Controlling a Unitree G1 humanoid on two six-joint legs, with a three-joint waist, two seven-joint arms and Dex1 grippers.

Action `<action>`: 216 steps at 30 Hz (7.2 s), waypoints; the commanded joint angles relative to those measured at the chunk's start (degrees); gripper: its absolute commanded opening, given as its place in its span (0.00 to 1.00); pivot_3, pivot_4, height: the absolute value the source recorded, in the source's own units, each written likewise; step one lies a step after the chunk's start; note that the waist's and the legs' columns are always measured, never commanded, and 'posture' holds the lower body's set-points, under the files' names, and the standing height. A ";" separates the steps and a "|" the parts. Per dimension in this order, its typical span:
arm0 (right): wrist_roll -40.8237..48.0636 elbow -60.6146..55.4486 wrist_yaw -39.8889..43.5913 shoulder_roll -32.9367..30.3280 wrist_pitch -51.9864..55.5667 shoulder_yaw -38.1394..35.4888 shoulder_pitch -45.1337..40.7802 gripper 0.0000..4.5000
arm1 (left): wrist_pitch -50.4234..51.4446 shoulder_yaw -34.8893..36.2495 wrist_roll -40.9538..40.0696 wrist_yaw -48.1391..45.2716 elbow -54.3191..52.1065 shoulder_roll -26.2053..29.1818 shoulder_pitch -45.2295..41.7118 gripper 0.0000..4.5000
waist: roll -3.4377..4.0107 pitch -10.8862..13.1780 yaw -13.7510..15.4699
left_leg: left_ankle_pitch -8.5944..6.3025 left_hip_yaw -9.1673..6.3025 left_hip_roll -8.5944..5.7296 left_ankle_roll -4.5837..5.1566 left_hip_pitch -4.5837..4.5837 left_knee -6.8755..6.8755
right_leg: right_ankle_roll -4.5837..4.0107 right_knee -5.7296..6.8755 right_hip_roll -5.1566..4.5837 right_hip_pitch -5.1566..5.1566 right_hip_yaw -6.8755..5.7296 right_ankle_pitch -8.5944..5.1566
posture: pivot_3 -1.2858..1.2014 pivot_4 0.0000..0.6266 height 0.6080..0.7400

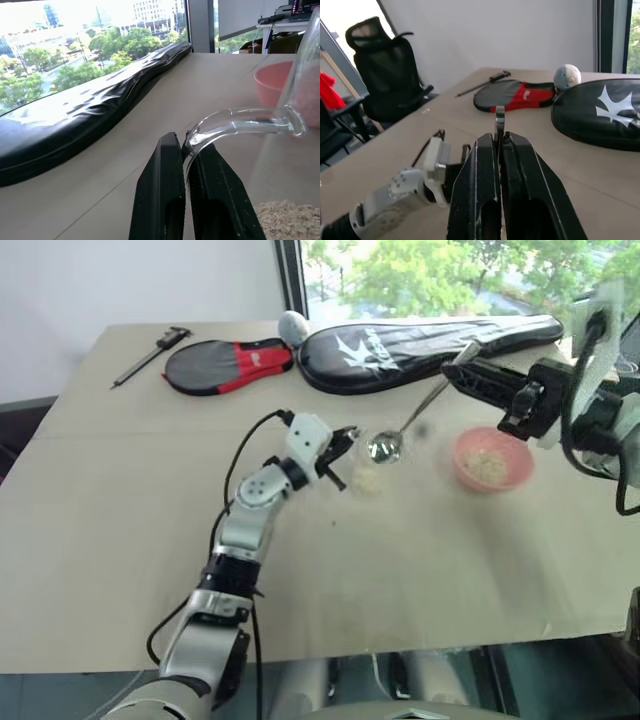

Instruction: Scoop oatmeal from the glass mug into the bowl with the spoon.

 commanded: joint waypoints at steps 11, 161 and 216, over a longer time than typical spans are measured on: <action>-22.35 -4.05 4.90 3.10 -1.56 11.05 3.79 0.00 | -5.51 -1.14 1.04 -0.86 2.76 -2.42 -3.49 0.01 | -0.01 0.01 0.18 | 0.01 -0.01 0.00 -0.02 0.00 0.03 | 0.00 0.03 0.01 -0.02 -0.01 0.00 | 0.52 0.24 1.00; -11.23 7.33 -13.65 -0.70 -23.01 -11.60 25.50 0.00 | -7.57 8.24 0.33 10.21 13.52 -7.15 -8.15 0.01 | 0.01 -0.01 0.78 | 0.03 0.19 0.00 -0.01 0.10 0.12 | 0.04 0.16 0.10 -0.01 0.18 0.02 | 0.52 0.24 1.00; -10.30 -0.47 -14.89 16.75 -9.51 -0.10 4.29 0.63 | -3.86 2.91 1.61 12.48 2.26 -10.79 2.82 0.23 | 0.01 -0.04 0.75 | 0.03 0.10 -0.01 -0.03 0.05 0.26 | 0.09 0.19 0.07 0.00 0.11 0.05 | 0.52 0.24 1.00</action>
